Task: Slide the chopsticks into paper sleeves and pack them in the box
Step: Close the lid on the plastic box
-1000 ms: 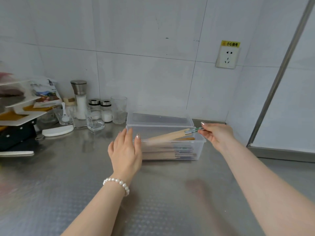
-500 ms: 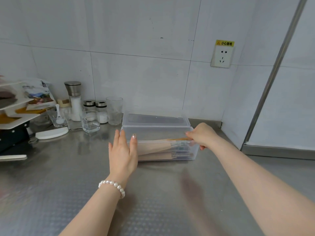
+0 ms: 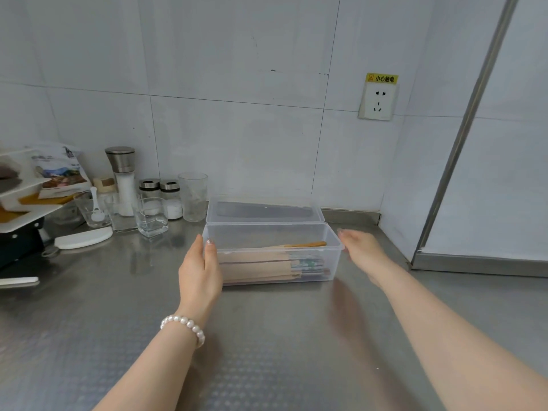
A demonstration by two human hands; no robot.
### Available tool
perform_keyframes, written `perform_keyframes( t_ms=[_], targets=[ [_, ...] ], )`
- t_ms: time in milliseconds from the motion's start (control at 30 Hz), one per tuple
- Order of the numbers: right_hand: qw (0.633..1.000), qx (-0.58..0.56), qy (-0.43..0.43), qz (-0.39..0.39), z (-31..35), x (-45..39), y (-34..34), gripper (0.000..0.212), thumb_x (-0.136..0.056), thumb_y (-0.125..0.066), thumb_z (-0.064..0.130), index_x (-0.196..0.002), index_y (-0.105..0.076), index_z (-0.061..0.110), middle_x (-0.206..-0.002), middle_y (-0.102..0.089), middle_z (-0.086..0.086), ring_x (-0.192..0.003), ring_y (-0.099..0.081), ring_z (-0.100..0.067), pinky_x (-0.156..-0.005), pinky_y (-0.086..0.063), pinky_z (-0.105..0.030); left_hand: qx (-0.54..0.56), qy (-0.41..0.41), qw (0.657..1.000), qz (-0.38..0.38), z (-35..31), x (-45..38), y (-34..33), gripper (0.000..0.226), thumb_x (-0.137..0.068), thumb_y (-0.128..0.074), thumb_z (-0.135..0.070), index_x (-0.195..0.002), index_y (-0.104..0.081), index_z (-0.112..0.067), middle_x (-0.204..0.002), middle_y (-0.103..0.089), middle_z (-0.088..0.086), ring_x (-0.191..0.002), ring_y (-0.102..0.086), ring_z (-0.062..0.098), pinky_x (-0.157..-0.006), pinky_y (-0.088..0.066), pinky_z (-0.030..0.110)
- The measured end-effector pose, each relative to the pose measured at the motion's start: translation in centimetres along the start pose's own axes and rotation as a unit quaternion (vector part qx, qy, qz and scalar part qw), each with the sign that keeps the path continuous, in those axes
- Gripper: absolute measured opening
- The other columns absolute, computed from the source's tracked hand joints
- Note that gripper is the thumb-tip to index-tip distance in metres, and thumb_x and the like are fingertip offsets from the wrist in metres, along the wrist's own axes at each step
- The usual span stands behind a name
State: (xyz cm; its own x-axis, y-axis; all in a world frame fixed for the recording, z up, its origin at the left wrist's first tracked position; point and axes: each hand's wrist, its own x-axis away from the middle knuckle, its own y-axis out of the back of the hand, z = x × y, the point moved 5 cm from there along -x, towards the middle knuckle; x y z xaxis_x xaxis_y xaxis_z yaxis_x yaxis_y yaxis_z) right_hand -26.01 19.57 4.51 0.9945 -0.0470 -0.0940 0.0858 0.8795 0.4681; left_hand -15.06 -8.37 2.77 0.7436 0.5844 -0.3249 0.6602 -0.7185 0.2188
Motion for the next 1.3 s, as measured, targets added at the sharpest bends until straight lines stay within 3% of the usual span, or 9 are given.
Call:
perform_keyframes(
  t_ms=[100,233,433,633,867,1033,1167,1233,1300],
  targets=[
    [0.989,-0.124,-0.069,0.044,-0.7,0.8,-1.3,0.036,-0.1,-0.036,0.025,-0.103,-0.06,-0.002,-0.111,-0.065,-0.019,-0.109,-0.059,-0.034,-0.1,-0.044,-0.045,0.012,0.011,1.0,-0.019,-0.2,-0.1,0.4,0.036,-0.097,-0.032,-0.023,-0.066,-0.049,-0.015,-0.065,-0.052,-0.002,-0.073,-0.043,0.025,-0.063,-0.031,0.034],
    [0.988,-0.122,-0.087,0.04,-1.0,1.4,-0.5,0.033,-0.099,-0.036,0.017,-0.111,-0.059,-0.004,-0.118,-0.061,-0.025,-0.114,-0.056,-0.038,-0.101,-0.043,-0.048,0.004,0.032,0.999,-0.044,0.1,-0.5,1.2,0.035,-0.089,-0.04,-0.026,-0.057,-0.034,-0.013,-0.053,-0.035,0.004,-0.06,-0.031,0.024,-0.053,-0.026,0.034],
    [0.989,-0.099,-0.096,0.052,-1.3,4.0,2.3,0.022,-0.095,-0.042,0.005,-0.098,-0.06,-0.007,-0.115,-0.061,-0.028,-0.111,-0.058,-0.039,-0.072,-0.052,-0.03,0.053,0.107,0.993,-0.02,-0.4,-1.4,2.8,0.024,-0.086,-0.044,-0.033,-0.07,-0.055,-0.019,-0.07,-0.058,-0.004,-0.059,-0.065,0.03,-0.08,-0.053,0.048],
    [0.988,-0.07,-0.093,0.098,-2.2,6.9,3.9,0.02,-0.095,-0.047,0.012,-0.101,-0.064,0.001,-0.11,-0.065,-0.025,-0.108,-0.061,-0.037,-0.092,-0.05,-0.039,-0.029,0.114,0.992,0.033,-2.5,-0.2,3.8,0.027,-0.085,-0.041,-0.037,-0.067,-0.054,-0.021,-0.074,-0.061,-0.004,-0.062,-0.066,0.03,-0.081,-0.053,0.044],
    [0.981,0.004,-0.125,0.151,-1.7,9.3,5.7,0.015,-0.088,-0.06,0.02,-0.097,-0.063,0.009,-0.103,-0.068,-0.014,-0.099,-0.066,-0.026,-0.087,-0.051,-0.034,-0.072,0.124,0.986,0.091,-3.4,-0.5,4.8,0.031,-0.091,-0.038,-0.044,-0.075,-0.051,-0.021,-0.08,-0.059,0.0,-0.077,-0.063,0.026,-0.084,-0.048,0.038],
    [0.972,-0.16,-0.163,0.055,-1.1,7.0,5.6,0.045,-0.095,-0.049,0.03,-0.132,-0.044,0.004,-0.129,-0.053,-0.019,-0.118,-0.051,-0.033,-0.101,-0.037,-0.041,0.158,0.279,0.932,0.171,-4.0,0.0,2.1,0.06,-0.097,-0.031,-0.043,-0.142,-0.024,-0.004,-0.11,-0.057,0.018,-0.099,-0.056,0.033,-0.076,-0.045,0.039],
    [0.967,-0.181,-0.173,0.037,-0.6,6.5,3.7,0.033,-0.096,-0.045,0.028,-0.12,-0.054,0.007,-0.108,-0.06,-0.013,-0.11,-0.055,-0.031,-0.096,-0.041,-0.041,0.126,0.301,0.928,0.179,-3.6,0.1,1.1,0.059,-0.095,-0.028,-0.051,-0.104,-0.05,0.003,-0.093,-0.058,0.014,-0.079,-0.058,0.026,-0.067,-0.046,0.034],
    [0.963,-0.203,-0.17,0.047,-0.1,6.5,2.8,0.035,-0.096,-0.045,0.032,-0.11,-0.061,0.005,-0.104,-0.065,-0.012,-0.107,-0.059,-0.031,-0.095,-0.045,-0.043,0.129,0.304,0.924,0.192,-3.2,-0.2,0.6,0.062,-0.095,-0.026,-0.053,-0.103,-0.054,0.002,-0.102,-0.058,0.009,-0.096,-0.058,0.024,-0.083,-0.045,0.033],
    [0.958,-0.225,-0.173,0.045,-0.1,6.4,2.4,0.044,-0.096,-0.041,0.042,-0.118,-0.06,0.009,-0.118,-0.063,-0.013,-0.113,-0.058,-0.03,-0.103,-0.041,-0.046,0.133,0.301,0.921,0.21,-3.0,-0.3,0.4,0.07,-0.095,-0.021,-0.054,-0.137,-0.033,0.0,-0.141,-0.04,0.01,-0.131,-0.038,0.019,-0.11,-0.022,0.033]
  ],
)
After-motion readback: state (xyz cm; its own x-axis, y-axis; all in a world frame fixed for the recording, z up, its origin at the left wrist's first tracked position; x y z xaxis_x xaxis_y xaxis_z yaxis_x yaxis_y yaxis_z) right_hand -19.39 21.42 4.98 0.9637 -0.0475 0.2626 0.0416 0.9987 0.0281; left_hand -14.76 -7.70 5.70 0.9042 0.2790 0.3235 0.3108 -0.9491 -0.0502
